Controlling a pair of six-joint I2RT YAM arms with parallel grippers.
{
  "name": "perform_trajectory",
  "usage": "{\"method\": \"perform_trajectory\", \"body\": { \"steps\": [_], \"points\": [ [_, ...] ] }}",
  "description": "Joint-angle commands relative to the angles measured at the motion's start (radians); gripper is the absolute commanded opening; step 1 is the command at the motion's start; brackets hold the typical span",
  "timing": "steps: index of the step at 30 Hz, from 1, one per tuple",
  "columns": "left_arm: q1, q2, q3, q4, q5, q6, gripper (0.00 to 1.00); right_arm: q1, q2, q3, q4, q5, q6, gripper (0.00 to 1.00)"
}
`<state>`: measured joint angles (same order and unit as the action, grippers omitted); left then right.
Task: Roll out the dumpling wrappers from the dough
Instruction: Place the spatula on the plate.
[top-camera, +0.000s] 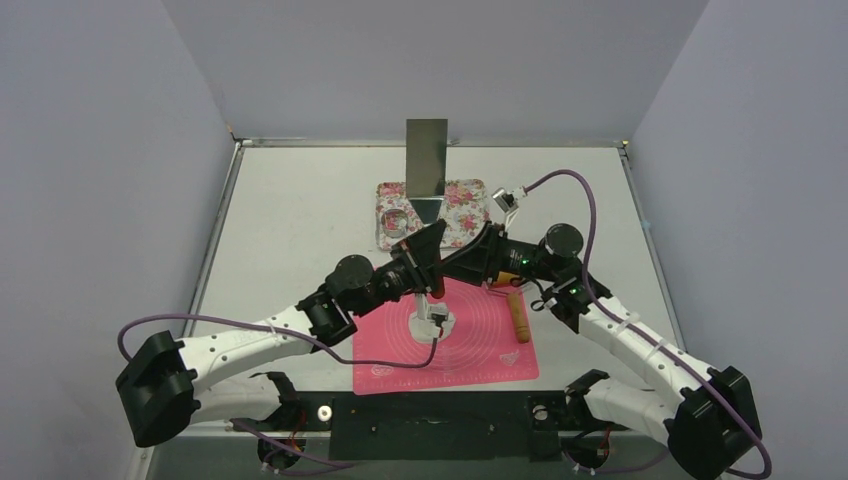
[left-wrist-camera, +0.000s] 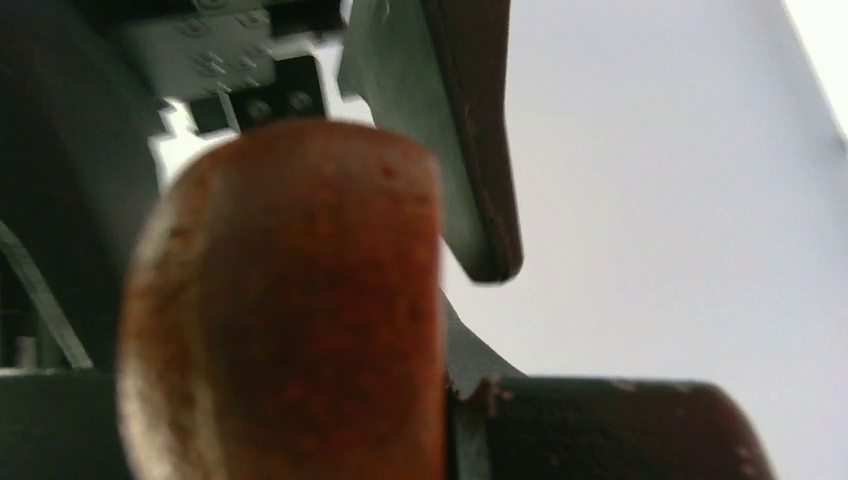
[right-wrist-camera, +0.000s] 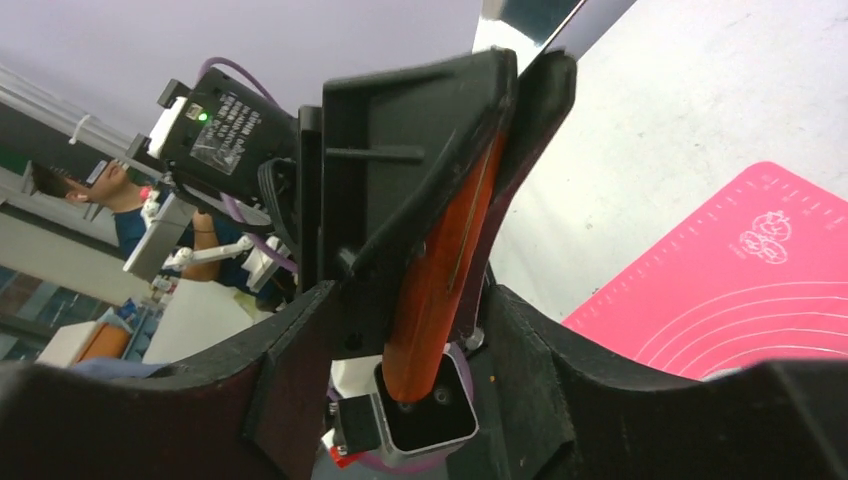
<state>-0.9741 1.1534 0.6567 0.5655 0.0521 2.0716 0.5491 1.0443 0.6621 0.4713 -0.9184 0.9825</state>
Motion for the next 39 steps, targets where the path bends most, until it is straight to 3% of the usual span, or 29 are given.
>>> {"method": "perform_trajectory", "body": {
  "steps": [1,4,7,8,10,13,15,22,31,34,39],
  "points": [
    [-0.008,-0.009,0.115,-0.107,-0.239,-0.144,0.00,-0.039,-0.057,0.030,-0.191,0.067,-0.152,0.53],
    [-0.004,-0.003,0.176,-0.245,-0.396,-0.340,0.00,-0.047,-0.083,0.081,-0.420,0.191,-0.299,0.54],
    [0.010,-0.020,0.244,-0.501,-0.472,-0.684,0.00,-0.054,-0.103,0.100,-0.518,0.292,-0.349,0.54],
    [0.037,-0.032,0.287,-0.627,-0.452,-0.761,0.00,-0.057,-0.108,0.101,-0.523,0.310,-0.350,0.54],
    [0.103,-0.047,0.319,-0.697,-0.329,-0.948,0.00,-0.066,-0.122,0.103,-0.531,0.365,-0.348,0.54],
    [0.204,-0.045,0.317,-0.639,-0.107,-1.100,0.00,-0.089,-0.147,0.123,-0.576,0.452,-0.352,0.54],
    [0.235,-0.006,0.340,-0.602,-0.041,-1.172,0.00,-0.101,-0.167,0.128,-0.626,0.532,-0.368,0.54],
    [0.251,0.285,0.498,-0.460,0.174,-1.200,0.00,-0.246,-0.230,0.084,-0.770,0.802,-0.379,0.55],
    [0.263,0.789,0.791,-0.273,0.270,-1.295,0.00,-0.395,-0.253,0.014,-0.786,0.792,-0.414,0.58],
    [0.276,0.845,0.786,-0.208,0.275,-1.314,0.00,-0.422,-0.222,0.028,-0.814,0.766,-0.439,0.58],
    [0.257,0.803,0.595,-0.100,0.353,-1.280,0.00,-0.462,-0.171,0.045,-0.817,0.729,-0.467,0.58]
  ]
}}
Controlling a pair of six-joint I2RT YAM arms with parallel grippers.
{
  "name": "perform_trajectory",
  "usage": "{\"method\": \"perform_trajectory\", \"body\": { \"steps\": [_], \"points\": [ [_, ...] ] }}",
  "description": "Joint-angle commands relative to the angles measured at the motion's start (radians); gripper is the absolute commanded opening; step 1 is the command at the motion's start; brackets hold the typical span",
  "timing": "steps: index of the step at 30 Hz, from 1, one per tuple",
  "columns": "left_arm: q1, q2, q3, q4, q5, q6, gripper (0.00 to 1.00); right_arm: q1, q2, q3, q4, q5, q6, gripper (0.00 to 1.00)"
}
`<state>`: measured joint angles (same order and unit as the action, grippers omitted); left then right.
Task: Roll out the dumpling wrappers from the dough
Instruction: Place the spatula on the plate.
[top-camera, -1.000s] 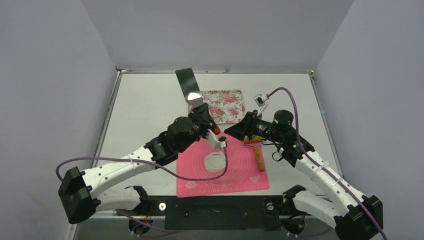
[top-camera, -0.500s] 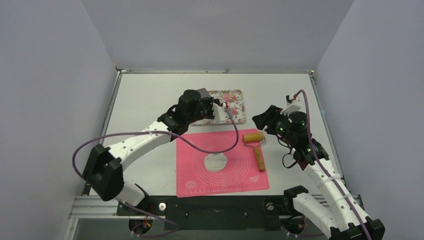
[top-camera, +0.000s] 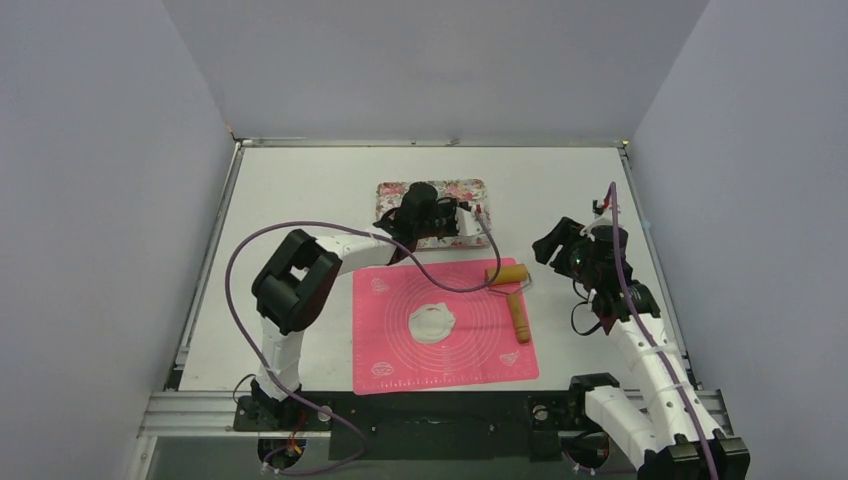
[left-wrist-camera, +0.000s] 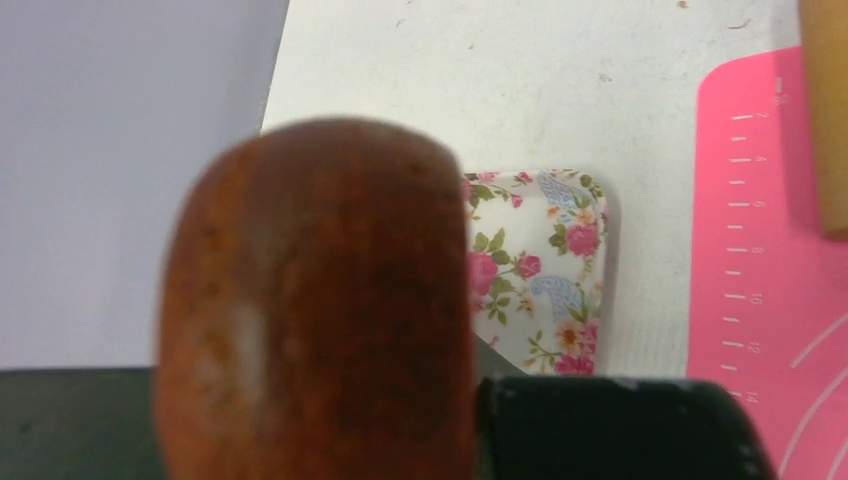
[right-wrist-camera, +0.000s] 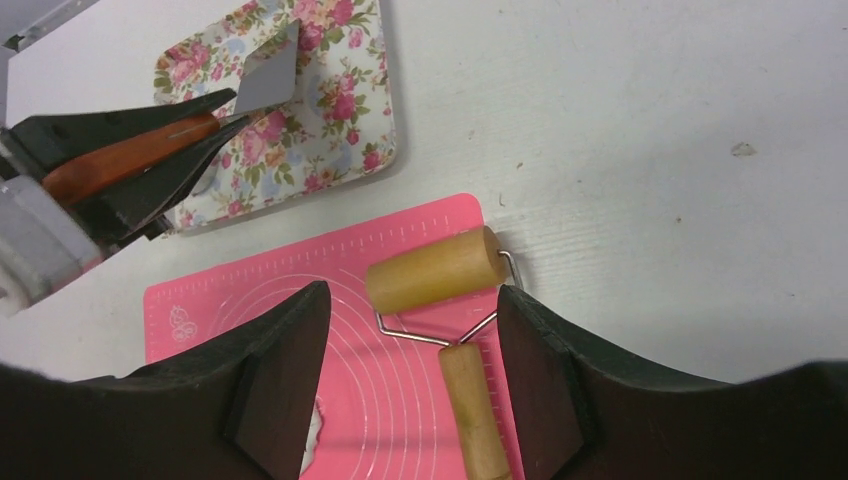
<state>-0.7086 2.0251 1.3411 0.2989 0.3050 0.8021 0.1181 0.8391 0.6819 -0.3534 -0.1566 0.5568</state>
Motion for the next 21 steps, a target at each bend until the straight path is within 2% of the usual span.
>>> {"method": "perform_trajectory", "body": {
  "steps": [1,4,5,6,8,13,18,21],
  "points": [
    [-0.016,-0.074,-0.122,0.161,0.115,-0.004,0.00,-0.035,0.042,0.028,0.009,-0.039,-0.041,0.58],
    [-0.016,-0.050,-0.131,0.141,0.086,-0.025,0.01,-0.050,0.076,0.041,0.016,-0.069,-0.042,0.58],
    [-0.014,-0.039,-0.127,0.143,0.076,-0.032,0.11,-0.051,0.080,0.042,0.016,-0.074,-0.043,0.58],
    [-0.013,-0.036,-0.127,0.139,0.066,-0.033,0.28,-0.052,0.083,0.043,0.017,-0.079,-0.043,0.59],
    [-0.011,-0.038,-0.125,0.102,0.070,-0.006,0.35,-0.052,0.082,0.037,0.018,-0.083,-0.042,0.59],
    [-0.012,-0.064,-0.123,-0.041,0.078,0.030,0.39,-0.052,0.065,0.027,0.022,-0.093,-0.039,0.59],
    [-0.027,-0.102,-0.131,-0.089,0.059,0.091,0.41,-0.052,0.041,0.025,0.022,-0.104,-0.038,0.60],
    [-0.037,-0.118,-0.084,-0.226,0.039,0.100,0.43,-0.053,0.039,0.028,0.021,-0.117,-0.038,0.60]
  ]
}}
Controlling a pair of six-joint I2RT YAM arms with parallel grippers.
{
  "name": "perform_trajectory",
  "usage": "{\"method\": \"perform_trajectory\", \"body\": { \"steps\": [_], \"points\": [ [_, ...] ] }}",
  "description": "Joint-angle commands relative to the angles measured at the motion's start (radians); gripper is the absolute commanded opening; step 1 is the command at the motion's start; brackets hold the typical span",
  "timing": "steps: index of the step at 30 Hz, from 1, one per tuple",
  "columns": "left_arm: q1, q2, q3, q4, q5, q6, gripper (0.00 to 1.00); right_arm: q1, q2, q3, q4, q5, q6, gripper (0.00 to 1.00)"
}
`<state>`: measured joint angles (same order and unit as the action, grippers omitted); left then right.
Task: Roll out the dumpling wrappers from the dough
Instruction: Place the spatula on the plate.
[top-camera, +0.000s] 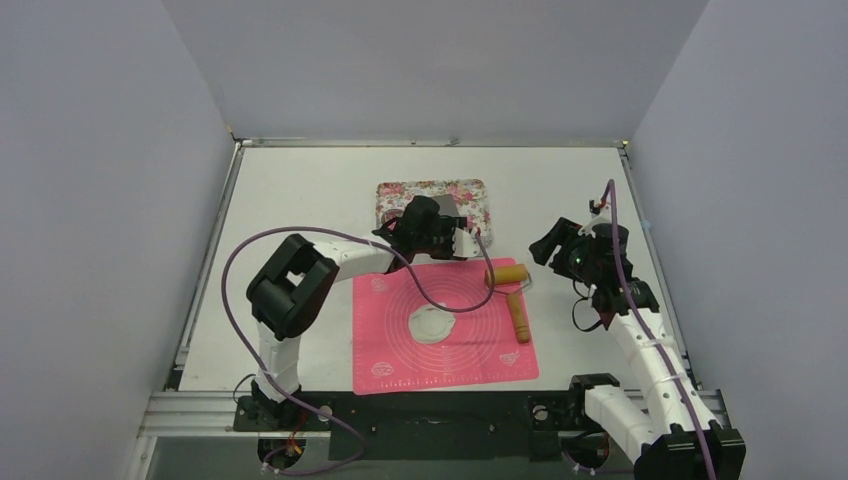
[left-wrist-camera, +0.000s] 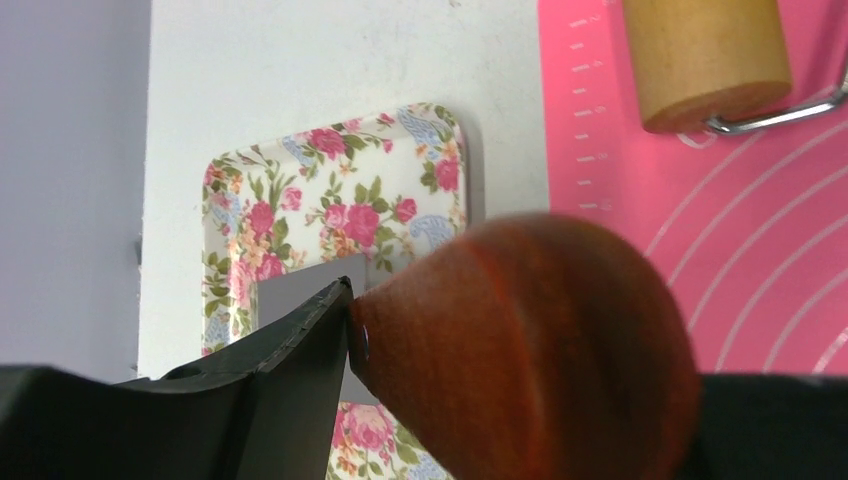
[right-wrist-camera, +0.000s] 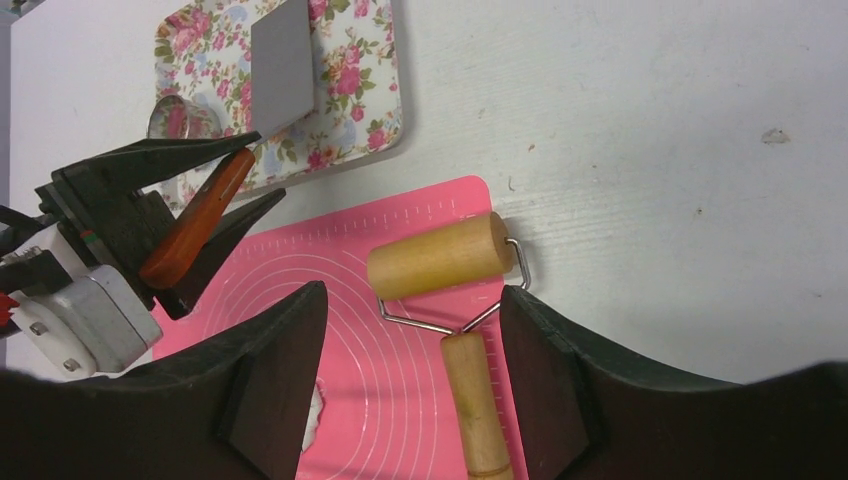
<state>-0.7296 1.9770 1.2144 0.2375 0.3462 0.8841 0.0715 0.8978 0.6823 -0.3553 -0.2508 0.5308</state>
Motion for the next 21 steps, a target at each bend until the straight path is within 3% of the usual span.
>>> {"method": "perform_trajectory", "body": {
  "steps": [1,4,7,16,21],
  "points": [
    [-0.021,-0.072,0.070,-0.200,-0.005,0.034,0.43,-0.006,-0.020,0.028,0.023,-0.024,-0.011,0.60],
    [-0.034,-0.087,0.087,-0.397,0.008,0.126,0.45,-0.006,-0.028,0.029,0.023,-0.028,-0.010,0.60],
    [-0.040,-0.107,0.032,-0.409,-0.003,0.175,0.47,-0.006,-0.038,0.029,0.023,-0.028,-0.007,0.60],
    [-0.052,-0.125,-0.058,-0.233,-0.061,0.221,0.49,-0.006,-0.054,0.024,0.016,-0.033,-0.003,0.61],
    [-0.037,-0.188,-0.130,-0.017,-0.136,0.277,0.50,-0.007,-0.047,0.037,0.002,-0.035,-0.017,0.61]
  ]
}}
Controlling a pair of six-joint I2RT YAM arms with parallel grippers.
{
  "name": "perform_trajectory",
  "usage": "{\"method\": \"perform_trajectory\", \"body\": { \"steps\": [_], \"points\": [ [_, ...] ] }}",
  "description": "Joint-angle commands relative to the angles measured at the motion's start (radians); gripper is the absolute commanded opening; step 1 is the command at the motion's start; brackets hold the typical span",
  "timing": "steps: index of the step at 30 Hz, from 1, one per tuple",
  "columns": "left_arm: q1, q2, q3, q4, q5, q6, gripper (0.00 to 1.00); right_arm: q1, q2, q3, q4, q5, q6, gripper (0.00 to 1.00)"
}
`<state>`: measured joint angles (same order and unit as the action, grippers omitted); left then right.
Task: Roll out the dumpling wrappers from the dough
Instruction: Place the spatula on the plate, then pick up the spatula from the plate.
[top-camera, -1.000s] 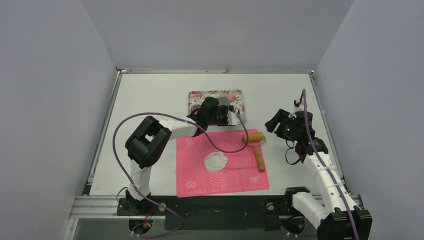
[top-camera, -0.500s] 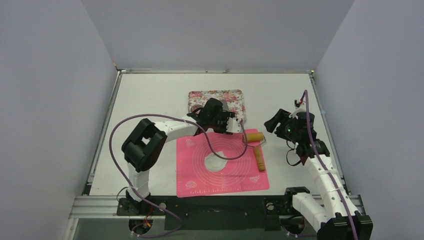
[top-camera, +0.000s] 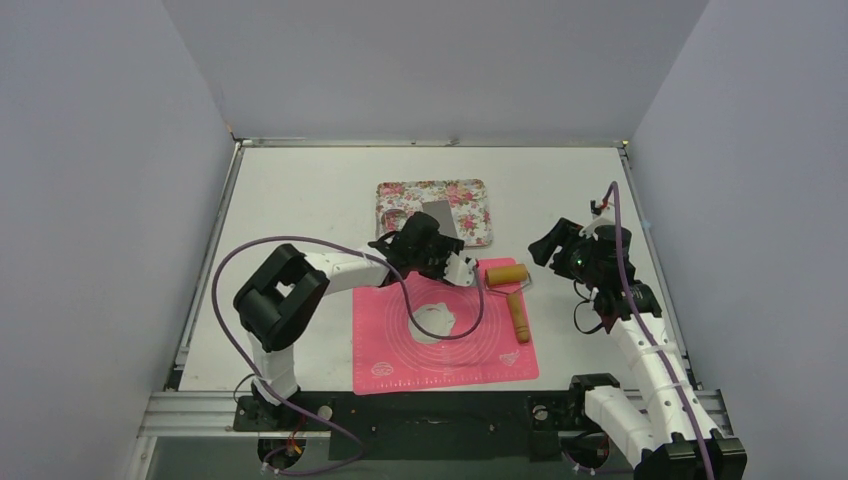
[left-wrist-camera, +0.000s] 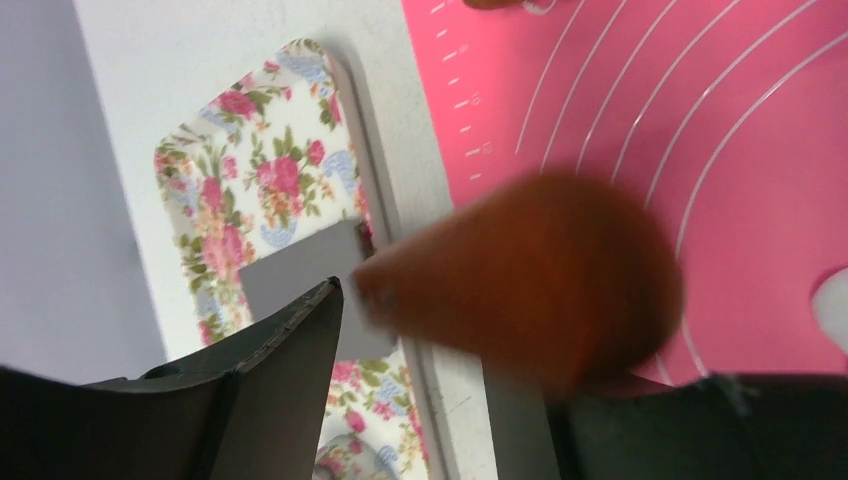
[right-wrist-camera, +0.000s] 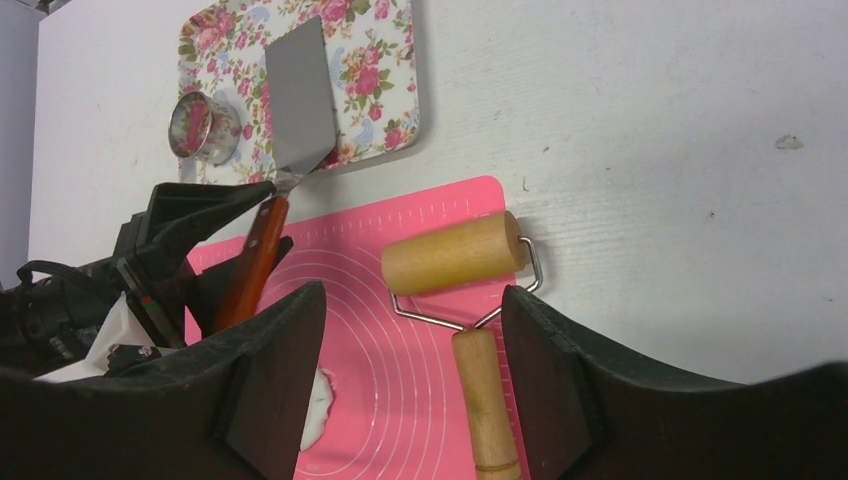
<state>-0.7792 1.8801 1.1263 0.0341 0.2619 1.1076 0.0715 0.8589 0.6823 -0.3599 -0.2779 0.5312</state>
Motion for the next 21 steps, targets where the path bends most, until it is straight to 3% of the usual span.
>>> {"method": "perform_trajectory", "body": {
  "steps": [1,6,14,16,19,21],
  "points": [
    [0.017,-0.100,-0.067,0.217,-0.053,0.104,0.50,-0.007,-0.006,0.039,0.006,-0.010,-0.020,0.61],
    [0.012,-0.100,-0.066,0.278,-0.082,0.303,0.50,-0.006,0.014,0.055,0.004,-0.020,-0.023,0.62],
    [0.054,-0.195,-0.059,0.203,-0.049,0.261,0.50,-0.002,0.033,0.053,0.025,-0.063,-0.014,0.63],
    [0.059,-0.238,-0.038,0.139,-0.053,0.227,0.50,0.007,0.045,0.060,0.033,-0.067,-0.011,0.65],
    [0.074,-0.281,0.051,-0.091,-0.117,0.152,0.51,0.058,0.057,0.088,0.023,-0.029,-0.022,0.70],
    [0.101,-0.291,0.137,-0.224,-0.184,0.009,0.51,0.121,0.069,0.116,-0.006,0.038,-0.045,0.74]
  ]
}}
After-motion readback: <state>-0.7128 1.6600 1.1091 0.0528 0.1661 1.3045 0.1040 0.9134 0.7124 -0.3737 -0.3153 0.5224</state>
